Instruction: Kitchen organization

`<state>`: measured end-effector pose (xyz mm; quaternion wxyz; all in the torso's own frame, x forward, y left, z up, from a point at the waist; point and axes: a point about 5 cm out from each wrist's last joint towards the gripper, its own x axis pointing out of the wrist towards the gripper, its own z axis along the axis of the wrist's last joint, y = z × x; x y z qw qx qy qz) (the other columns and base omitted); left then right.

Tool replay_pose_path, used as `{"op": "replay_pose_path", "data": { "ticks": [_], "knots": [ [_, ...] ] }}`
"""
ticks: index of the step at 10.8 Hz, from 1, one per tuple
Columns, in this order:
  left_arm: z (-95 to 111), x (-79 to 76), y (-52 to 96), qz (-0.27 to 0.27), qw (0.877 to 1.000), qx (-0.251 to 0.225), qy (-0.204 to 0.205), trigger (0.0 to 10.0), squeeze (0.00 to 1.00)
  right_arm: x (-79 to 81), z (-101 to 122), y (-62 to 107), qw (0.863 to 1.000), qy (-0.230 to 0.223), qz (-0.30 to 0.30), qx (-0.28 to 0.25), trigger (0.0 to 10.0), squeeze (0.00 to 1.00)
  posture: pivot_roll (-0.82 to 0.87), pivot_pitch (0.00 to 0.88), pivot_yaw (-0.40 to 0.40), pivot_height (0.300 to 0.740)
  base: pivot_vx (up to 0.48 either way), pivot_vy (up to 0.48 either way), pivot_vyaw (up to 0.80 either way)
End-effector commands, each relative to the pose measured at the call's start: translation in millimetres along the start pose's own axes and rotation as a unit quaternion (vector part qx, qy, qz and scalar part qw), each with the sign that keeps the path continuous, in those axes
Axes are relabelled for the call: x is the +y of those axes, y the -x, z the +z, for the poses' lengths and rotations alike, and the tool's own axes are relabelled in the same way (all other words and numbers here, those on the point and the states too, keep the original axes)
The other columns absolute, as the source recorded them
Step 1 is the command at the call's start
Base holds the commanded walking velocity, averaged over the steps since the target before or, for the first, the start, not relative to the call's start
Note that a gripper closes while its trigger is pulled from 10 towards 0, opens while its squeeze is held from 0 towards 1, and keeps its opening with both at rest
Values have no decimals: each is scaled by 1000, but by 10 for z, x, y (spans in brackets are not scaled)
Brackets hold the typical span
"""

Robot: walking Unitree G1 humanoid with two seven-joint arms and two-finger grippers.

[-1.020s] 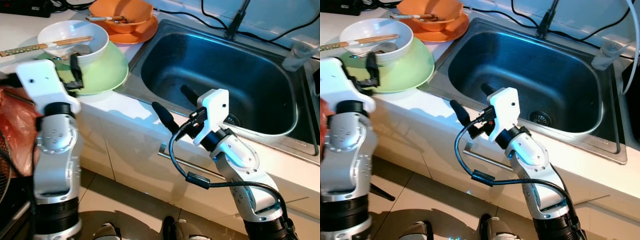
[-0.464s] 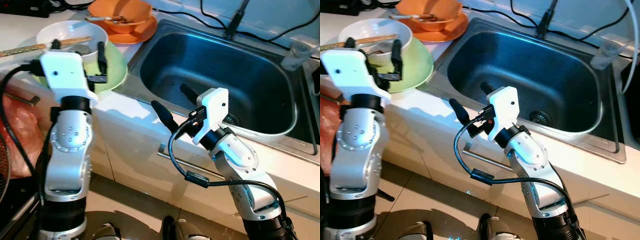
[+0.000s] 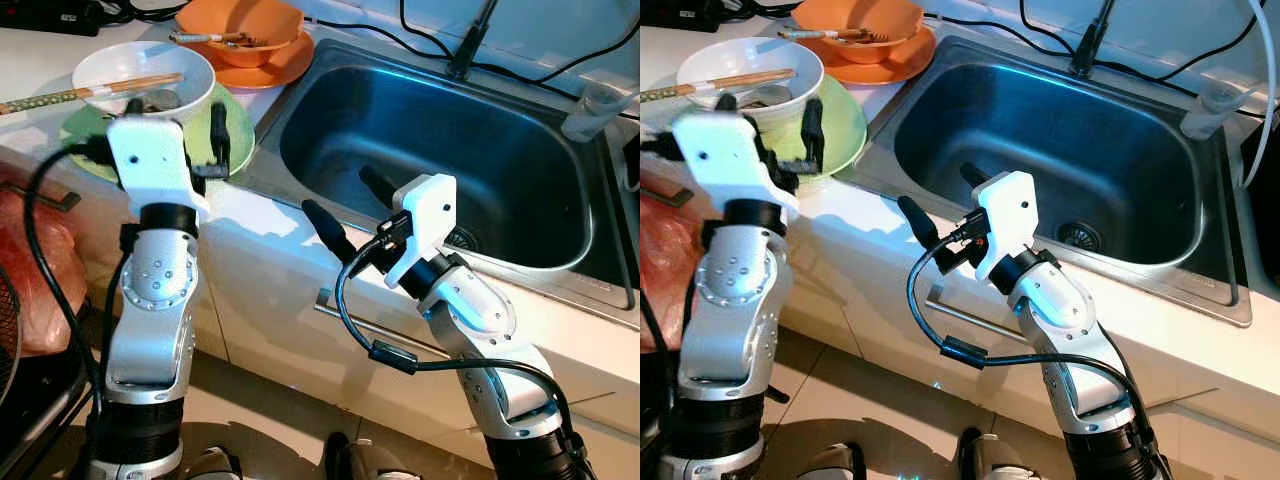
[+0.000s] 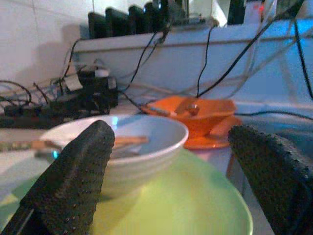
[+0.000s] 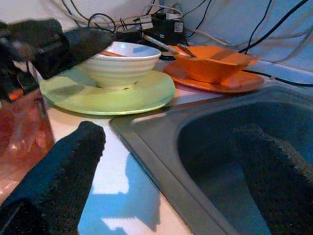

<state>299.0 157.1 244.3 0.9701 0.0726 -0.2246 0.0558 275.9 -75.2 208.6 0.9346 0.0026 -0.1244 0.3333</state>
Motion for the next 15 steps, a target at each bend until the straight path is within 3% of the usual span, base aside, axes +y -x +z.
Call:
{"op": "replay_pose_path", "data": {
  "ticks": [1,5,9,15],
  "knots": [
    [-43,-14,18,-7,1000,6,0,10000,0,-13,-3,5,1000,5,-2,-1,10000,0,-20,166,-119,740,0,0,0],
    [-135,94,30,10,1000,15,-9,10000,0,-18,-5,9,1000,7,-2,0,10000,0,-21,163,-117,740,0,0,0],
    [-195,34,116,-6,1000,28,-4,10000,0,-6,-10,6,1000,6,0,-1,10000,0,-15,160,-116,740,0,0,0],
    [-251,185,65,21,999,35,-15,10000,0,-5,-16,13,1000,5,-3,0,10000,0,-20,164,-111,740,0,0,0]
  ]
}}
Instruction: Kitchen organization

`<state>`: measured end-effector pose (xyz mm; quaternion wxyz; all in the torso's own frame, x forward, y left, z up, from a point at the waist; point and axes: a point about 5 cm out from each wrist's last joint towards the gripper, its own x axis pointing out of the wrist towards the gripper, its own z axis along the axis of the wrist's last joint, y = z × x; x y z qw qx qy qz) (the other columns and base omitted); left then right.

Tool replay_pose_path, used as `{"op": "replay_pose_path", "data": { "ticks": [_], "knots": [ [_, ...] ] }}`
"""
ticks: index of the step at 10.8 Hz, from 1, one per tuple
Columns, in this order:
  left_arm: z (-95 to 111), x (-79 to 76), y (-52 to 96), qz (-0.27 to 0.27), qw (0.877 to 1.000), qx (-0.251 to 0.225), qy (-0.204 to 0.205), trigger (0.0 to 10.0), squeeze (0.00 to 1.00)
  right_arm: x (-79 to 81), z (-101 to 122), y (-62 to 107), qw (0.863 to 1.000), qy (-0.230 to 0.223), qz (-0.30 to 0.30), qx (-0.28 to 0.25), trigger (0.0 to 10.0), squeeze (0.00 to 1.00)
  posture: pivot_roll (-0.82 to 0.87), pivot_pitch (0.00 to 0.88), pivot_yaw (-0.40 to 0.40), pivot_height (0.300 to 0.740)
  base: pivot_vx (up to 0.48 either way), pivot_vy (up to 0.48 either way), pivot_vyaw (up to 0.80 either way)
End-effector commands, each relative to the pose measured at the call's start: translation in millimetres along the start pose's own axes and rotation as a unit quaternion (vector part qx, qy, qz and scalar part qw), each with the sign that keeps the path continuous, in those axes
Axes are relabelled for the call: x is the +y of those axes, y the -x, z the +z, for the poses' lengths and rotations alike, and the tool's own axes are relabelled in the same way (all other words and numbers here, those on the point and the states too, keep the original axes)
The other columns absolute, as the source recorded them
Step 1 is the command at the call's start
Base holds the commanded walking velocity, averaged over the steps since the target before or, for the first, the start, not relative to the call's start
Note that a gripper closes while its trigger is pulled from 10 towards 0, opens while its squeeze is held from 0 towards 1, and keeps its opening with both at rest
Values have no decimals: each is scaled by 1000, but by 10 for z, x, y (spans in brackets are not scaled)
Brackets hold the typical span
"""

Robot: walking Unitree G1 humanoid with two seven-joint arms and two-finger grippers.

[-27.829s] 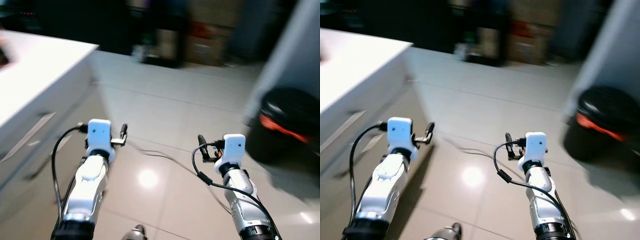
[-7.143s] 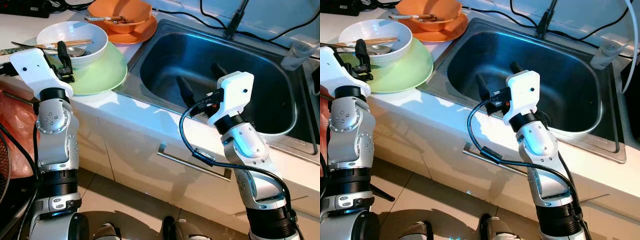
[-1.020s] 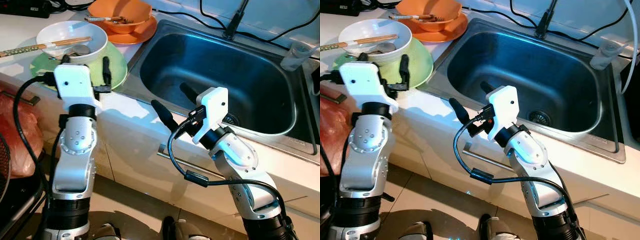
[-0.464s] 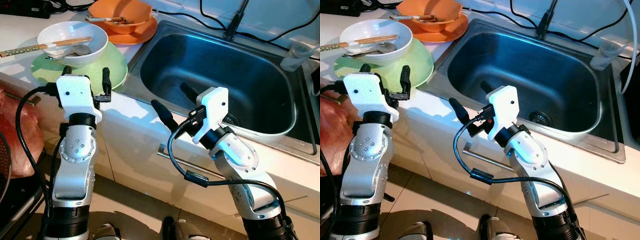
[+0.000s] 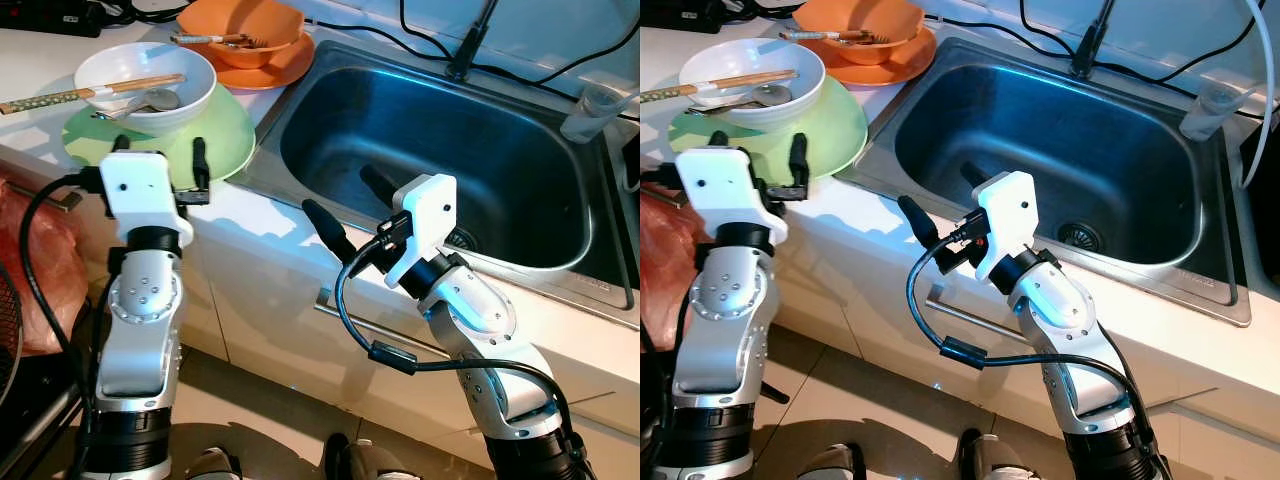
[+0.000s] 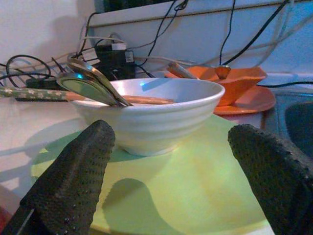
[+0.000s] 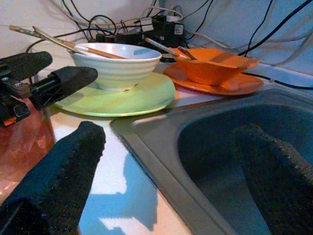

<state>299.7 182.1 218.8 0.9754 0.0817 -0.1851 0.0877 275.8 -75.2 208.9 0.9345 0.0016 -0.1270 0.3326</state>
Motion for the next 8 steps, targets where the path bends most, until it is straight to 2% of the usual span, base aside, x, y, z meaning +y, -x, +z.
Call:
{"op": "replay_pose_path", "data": {
  "ticks": [1,8],
  "knots": [
    [20,-23,-25,-4,1000,-6,2,10000,0,-5,-17,15,1000,3,-3,2,10000,0,-20,164,-111,740,0,0,0],
    [35,63,-105,11,1000,-17,-5,10000,0,-17,-11,19,1000,3,-5,1,10000,0,-23,166,-113,740,0,0,0]
  ]
}}
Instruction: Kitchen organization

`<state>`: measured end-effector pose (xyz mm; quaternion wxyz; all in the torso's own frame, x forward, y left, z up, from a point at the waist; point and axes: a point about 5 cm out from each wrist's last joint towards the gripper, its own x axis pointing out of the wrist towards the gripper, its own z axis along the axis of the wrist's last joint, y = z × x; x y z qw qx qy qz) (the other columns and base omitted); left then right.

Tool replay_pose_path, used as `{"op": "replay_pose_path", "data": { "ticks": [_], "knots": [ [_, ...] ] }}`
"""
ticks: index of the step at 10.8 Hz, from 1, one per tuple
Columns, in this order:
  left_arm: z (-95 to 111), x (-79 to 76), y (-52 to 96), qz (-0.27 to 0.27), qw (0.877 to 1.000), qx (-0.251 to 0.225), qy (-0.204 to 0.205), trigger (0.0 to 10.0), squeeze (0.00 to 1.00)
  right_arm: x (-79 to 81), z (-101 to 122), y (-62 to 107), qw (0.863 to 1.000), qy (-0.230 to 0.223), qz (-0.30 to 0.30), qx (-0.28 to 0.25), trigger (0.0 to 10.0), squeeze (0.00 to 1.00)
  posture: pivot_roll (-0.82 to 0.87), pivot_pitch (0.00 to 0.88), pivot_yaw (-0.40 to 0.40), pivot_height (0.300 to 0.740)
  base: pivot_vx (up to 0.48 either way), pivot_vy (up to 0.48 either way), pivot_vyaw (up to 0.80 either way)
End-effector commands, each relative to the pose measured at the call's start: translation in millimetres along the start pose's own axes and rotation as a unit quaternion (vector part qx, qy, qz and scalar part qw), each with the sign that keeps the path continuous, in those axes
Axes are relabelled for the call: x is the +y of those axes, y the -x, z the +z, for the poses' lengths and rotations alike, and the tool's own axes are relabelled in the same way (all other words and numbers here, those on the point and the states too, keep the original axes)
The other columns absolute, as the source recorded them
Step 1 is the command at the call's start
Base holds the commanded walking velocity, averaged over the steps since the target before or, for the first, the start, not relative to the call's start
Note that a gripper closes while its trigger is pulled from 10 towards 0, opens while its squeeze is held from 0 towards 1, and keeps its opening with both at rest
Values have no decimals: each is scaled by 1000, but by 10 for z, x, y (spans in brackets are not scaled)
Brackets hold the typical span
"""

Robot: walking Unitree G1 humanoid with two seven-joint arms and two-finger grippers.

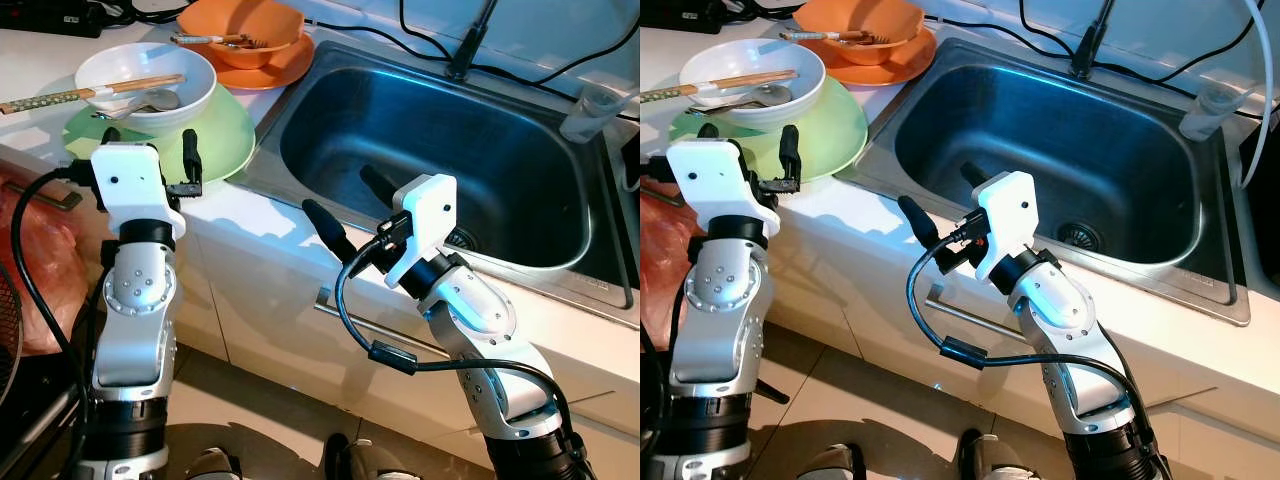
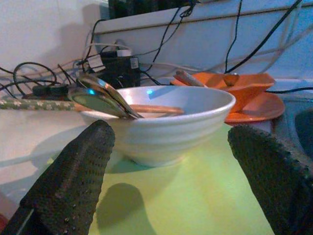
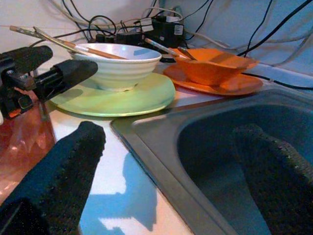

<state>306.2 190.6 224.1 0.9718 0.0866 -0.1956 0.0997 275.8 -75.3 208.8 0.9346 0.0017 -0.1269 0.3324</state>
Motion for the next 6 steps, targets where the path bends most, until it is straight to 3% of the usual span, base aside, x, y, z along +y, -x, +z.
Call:
{"op": "replay_pose_path", "data": {
  "ticks": [1,6],
  "knots": [
    [21,1,-22,0,1000,-7,1,10000,0,-15,-10,19,1000,3,-4,1,10000,0,-23,166,-113,740,0,0,0],
    [20,-3,-53,-4,1000,-9,3,10000,0,-9,-3,14,1000,3,-4,0,10000,0,-24,168,-112,740,0,0,0]
  ]
}}
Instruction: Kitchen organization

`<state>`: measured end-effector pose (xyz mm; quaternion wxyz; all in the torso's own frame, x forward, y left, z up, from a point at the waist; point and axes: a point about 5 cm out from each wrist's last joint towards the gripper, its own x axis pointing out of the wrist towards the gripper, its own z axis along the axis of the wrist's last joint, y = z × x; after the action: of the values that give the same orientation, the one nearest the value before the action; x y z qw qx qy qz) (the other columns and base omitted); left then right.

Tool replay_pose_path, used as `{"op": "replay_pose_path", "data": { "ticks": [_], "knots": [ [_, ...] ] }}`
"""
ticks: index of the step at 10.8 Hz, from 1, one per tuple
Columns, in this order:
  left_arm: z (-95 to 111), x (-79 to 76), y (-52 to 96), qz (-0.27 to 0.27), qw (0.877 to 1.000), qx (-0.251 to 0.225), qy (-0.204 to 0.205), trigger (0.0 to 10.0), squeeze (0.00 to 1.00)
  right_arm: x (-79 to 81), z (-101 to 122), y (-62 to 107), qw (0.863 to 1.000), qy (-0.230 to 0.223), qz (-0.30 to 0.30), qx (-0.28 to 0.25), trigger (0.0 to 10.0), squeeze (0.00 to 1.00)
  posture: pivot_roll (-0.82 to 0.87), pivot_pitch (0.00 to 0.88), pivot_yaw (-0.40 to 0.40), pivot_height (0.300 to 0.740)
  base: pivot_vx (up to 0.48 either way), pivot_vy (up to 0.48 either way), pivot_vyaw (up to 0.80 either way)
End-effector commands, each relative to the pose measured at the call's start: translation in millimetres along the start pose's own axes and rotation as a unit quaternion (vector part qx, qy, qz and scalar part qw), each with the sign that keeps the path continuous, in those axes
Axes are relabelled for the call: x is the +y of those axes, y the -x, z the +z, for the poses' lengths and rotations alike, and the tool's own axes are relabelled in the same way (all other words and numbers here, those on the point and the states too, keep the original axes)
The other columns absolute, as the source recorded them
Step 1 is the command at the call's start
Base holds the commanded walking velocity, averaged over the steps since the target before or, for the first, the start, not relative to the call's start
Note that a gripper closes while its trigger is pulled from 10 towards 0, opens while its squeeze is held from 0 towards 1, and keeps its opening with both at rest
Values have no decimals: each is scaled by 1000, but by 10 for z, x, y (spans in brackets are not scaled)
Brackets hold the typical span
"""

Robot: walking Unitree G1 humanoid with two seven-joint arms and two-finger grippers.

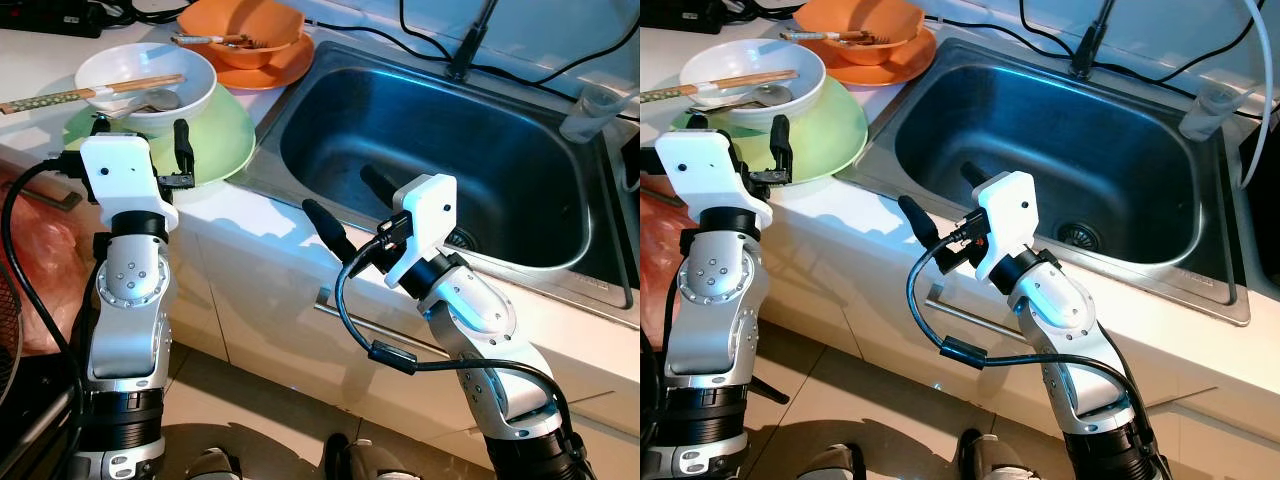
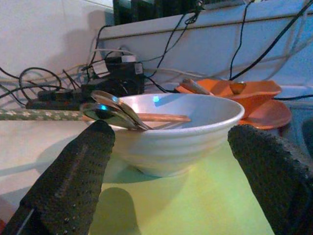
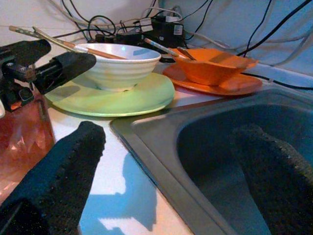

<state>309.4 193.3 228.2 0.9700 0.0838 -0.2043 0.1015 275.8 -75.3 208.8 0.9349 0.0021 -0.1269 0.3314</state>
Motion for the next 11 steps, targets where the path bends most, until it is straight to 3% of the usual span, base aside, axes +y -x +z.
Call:
{"op": "replay_pose_path", "data": {
  "ticks": [1,11],
  "knots": [
    [-4,-49,0,-12,1000,0,3,10000,0,-8,-4,14,1000,3,-3,0,10000,0,-25,167,-112,740,0,0,0],
    [15,-116,-51,-34,999,-4,17,10000,0,-4,-12,11,1000,3,-4,-1,10000,0,-24,164,-108,740,0,0,0]
  ]
}}
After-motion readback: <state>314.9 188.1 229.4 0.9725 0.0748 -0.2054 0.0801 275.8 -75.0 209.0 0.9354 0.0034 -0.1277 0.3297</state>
